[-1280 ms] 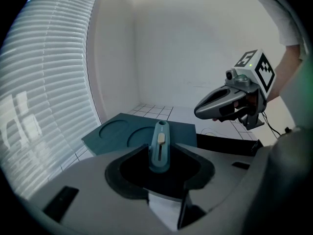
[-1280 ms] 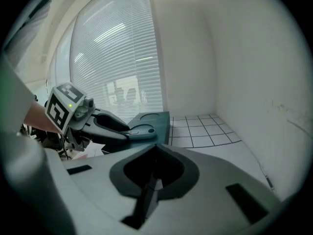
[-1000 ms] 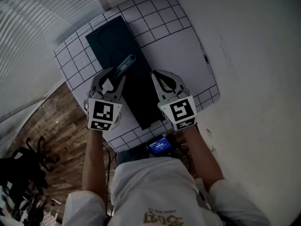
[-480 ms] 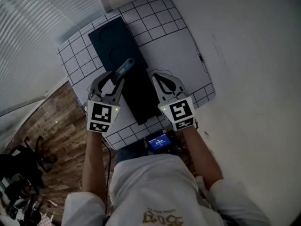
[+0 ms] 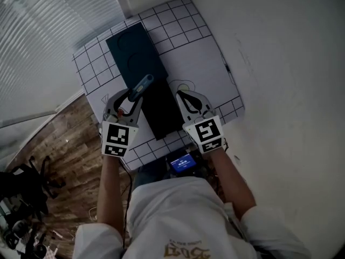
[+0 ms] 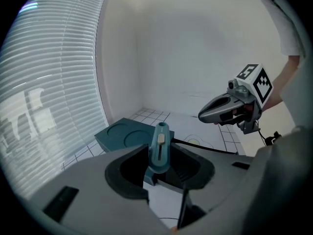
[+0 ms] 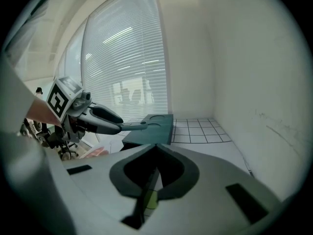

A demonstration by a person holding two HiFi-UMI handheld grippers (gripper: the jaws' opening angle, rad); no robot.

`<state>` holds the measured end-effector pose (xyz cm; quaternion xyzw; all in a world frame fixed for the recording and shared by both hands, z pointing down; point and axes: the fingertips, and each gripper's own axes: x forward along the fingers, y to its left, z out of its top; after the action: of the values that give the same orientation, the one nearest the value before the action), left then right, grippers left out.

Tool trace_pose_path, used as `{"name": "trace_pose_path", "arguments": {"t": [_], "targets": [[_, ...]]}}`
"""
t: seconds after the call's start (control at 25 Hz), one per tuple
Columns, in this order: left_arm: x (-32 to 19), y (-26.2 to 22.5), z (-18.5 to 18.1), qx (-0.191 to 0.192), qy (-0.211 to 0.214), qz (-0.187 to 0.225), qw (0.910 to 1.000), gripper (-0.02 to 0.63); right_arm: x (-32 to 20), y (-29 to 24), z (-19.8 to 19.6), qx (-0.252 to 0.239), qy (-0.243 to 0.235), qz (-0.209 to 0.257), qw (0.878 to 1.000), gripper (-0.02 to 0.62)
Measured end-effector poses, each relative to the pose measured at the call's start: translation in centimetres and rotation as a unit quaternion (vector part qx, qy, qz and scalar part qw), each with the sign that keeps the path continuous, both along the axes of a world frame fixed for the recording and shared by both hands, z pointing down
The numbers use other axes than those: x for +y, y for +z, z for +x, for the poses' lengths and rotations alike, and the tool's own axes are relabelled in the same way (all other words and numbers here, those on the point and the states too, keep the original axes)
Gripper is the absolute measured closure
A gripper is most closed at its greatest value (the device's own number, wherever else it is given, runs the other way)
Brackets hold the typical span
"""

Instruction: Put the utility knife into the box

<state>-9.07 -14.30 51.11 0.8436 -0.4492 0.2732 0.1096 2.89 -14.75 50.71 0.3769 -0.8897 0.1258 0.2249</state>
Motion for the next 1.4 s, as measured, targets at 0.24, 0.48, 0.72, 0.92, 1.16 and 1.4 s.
{"name": "trace_pose_path", "arguments": {"t": [0.24, 0.48, 0.72, 0.92, 1.16, 1.4], "targets": [[2.0, -0.2, 0.8, 0.005, -0.004, -0.004, 1.0000, 0.459, 1.7, 0.2, 0.9, 0.001, 0.002, -0.006, 1.000, 0.588], [3.5, 1.0, 1.8, 0.004, -0.001, -0.015, 0.9999, 0.459, 2.8, 1.1, 1.8, 0.000, 0.005, -0.013, 1.000, 0.588], [4.0, 1.4, 2.8, 0.005, 0.007, -0.022, 0.9997, 0.459, 3.3, 1.6, 2.2, 0.000, 0.006, -0.019, 1.000, 0.588], [4.2, 2.6, 3.4, 0.002, 0.013, -0.033, 0.9994, 0.459, 3.2, 2.2, 2.2, -0.001, 0.006, -0.024, 1.000, 0.588], [4.4, 4.1, 3.5, 0.001, 0.015, -0.053, 0.9985, 0.459, 3.4, 3.4, 2.1, -0.004, 0.002, -0.039, 0.999, 0.588], [4.9, 6.1, 4.2, -0.015, 0.034, -0.070, 0.9969, 0.459, 3.7, 4.4, 1.7, -0.007, -0.001, -0.050, 0.999, 0.588]]}}
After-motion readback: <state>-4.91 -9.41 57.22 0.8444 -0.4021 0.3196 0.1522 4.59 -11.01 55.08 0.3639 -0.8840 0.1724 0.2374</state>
